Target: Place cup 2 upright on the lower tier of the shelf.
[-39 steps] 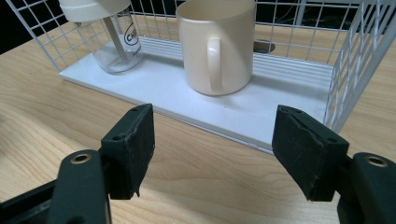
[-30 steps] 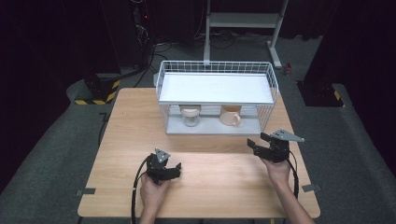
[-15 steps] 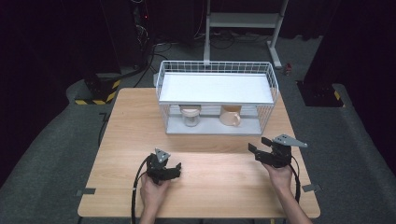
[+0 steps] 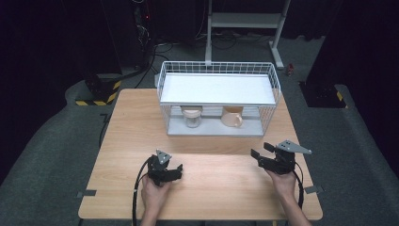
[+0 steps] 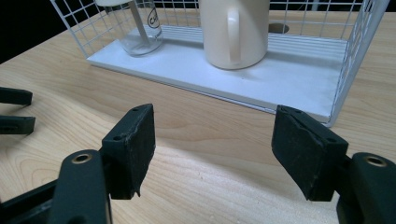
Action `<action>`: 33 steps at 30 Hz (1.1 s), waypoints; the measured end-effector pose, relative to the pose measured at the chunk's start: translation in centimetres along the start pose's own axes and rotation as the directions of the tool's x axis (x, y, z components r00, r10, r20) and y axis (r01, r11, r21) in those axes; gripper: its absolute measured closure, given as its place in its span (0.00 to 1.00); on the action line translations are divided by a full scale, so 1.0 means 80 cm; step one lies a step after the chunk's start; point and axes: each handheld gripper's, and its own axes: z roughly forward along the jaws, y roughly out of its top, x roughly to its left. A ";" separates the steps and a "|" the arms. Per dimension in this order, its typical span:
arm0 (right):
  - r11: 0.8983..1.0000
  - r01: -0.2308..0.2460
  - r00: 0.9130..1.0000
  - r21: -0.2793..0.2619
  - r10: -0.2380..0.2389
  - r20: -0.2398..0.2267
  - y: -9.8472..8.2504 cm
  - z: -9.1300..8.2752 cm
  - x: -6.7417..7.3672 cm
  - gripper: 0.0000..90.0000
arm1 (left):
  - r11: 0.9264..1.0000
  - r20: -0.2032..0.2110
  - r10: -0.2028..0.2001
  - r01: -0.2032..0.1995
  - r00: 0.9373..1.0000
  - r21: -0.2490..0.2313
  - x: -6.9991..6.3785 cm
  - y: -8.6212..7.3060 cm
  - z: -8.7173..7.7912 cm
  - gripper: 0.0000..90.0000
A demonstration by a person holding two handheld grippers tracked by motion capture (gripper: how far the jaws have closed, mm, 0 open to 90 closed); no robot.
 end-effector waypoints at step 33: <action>0.996 0.006 0.998 0.092 -0.012 0.068 -0.040 -0.002 -0.002 0.35 | 1.000 -0.001 0.001 -0.001 1.000 0.000 0.000 0.000 0.000 0.19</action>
